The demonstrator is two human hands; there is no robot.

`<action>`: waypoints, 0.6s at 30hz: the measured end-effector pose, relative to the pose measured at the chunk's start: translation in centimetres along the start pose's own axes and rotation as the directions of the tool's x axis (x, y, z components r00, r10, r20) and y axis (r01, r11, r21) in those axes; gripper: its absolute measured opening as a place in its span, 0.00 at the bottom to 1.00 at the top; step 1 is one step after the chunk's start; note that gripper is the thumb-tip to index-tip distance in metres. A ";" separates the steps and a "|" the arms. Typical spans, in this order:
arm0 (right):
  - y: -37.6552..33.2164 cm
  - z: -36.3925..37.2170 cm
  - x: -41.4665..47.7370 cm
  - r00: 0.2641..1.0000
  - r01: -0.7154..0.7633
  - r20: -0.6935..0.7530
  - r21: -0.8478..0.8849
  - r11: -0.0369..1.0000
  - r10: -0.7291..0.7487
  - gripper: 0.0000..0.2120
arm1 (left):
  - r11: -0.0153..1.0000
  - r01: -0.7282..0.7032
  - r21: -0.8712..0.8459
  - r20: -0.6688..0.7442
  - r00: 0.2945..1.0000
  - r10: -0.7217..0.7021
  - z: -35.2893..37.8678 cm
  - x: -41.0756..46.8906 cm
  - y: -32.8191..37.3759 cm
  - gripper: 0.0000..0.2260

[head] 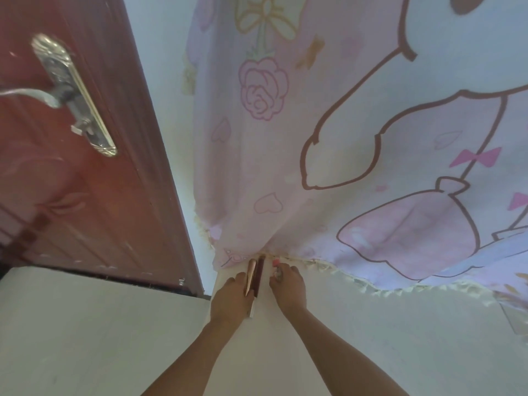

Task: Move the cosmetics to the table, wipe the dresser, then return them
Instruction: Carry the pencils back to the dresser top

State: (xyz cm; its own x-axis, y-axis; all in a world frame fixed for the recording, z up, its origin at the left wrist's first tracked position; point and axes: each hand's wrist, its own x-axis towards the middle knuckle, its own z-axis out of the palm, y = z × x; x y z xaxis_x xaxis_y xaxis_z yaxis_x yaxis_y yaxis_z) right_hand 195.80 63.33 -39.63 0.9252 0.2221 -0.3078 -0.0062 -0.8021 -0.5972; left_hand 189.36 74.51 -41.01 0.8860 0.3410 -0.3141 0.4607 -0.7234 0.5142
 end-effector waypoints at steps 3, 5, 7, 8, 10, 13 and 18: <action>-0.2 0.3 0.2 0.999 0.031 0.029 -0.026 0.999 -0.030 0.11 | 0.999 -0.016 -0.041 -0.009 1.000 0.016 0.2 0.4 0.1 0.13; 0.0 0.3 0.3 1.000 0.021 0.020 -0.060 0.998 -0.020 0.08 | 0.998 -0.025 -0.058 -0.009 1.000 0.025 0.3 0.5 0.3 0.13; 0.4 0.1 0.4 1.000 0.022 0.002 -0.092 0.996 -0.022 0.11 | 0.998 -0.033 -0.058 -0.017 0.999 0.032 0.3 0.6 0.3 0.14; 0.5 -0.1 0.4 0.999 0.034 0.002 -0.115 0.993 -0.034 0.13 | 0.998 -0.036 -0.048 -0.024 0.999 0.035 0.3 0.7 0.3 0.14; 1.0 -0.3 0.3 0.997 0.076 0.018 -0.178 0.981 -0.074 0.16 | 0.999 -0.045 -0.022 -0.038 0.998 0.044 0.3 0.6 0.2 0.13; 1.7 -0.2 -0.1 0.982 0.187 0.038 -0.339 0.922 -0.185 0.19 | 0.998 -0.068 0.013 -0.081 0.994 0.069 0.2 0.5 0.0 0.13; 2.1 -0.2 -0.8 0.954 0.266 -0.014 -0.414 0.871 -0.299 0.19 | 0.979 -0.146 0.145 -0.162 0.972 0.169 0.1 0.3 -0.4 0.13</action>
State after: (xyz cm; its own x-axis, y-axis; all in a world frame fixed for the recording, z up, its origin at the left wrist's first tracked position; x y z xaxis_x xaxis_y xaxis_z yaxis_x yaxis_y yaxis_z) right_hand 195.10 61.33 -40.50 0.8900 0.4437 -0.1050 0.3981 -0.8685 -0.2954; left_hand 189.47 74.89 -41.42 0.9478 0.3062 -0.0891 0.3137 -0.8450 0.4332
